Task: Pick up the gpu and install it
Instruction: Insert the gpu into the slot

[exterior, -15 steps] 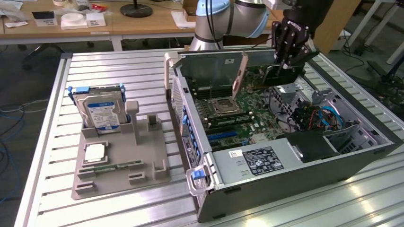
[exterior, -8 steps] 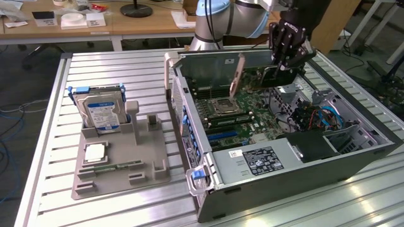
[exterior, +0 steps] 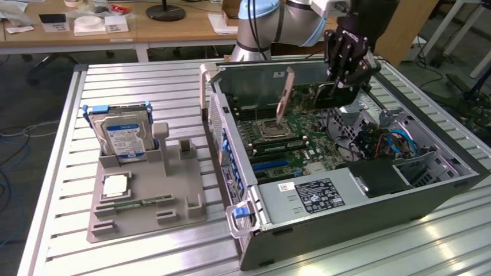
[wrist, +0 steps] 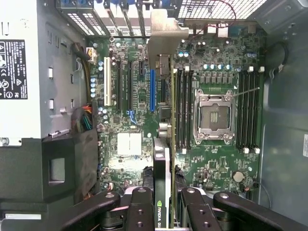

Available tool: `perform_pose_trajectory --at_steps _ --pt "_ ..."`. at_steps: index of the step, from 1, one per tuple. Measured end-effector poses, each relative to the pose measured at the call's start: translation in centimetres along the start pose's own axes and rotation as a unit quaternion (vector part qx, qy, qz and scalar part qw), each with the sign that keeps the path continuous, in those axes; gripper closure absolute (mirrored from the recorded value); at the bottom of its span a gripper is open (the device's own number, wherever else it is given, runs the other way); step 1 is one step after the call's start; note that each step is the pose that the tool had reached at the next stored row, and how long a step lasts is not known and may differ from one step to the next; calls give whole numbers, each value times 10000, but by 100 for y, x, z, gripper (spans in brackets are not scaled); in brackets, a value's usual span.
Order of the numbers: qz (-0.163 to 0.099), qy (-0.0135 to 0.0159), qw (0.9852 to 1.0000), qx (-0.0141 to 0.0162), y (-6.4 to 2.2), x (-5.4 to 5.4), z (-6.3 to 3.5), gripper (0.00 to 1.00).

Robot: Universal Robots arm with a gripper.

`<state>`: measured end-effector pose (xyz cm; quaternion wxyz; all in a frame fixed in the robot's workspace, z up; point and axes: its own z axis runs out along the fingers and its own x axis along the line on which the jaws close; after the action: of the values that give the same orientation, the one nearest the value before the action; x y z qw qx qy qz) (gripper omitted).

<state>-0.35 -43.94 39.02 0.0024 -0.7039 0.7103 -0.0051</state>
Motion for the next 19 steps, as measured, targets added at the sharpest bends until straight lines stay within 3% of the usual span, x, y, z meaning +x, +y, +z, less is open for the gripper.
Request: perform_pose_trajectory --at_steps 8,19 --pt "1 0 10000 0 8 0 17 73" --pt "1 8 10000 -5 88 4 86 73"
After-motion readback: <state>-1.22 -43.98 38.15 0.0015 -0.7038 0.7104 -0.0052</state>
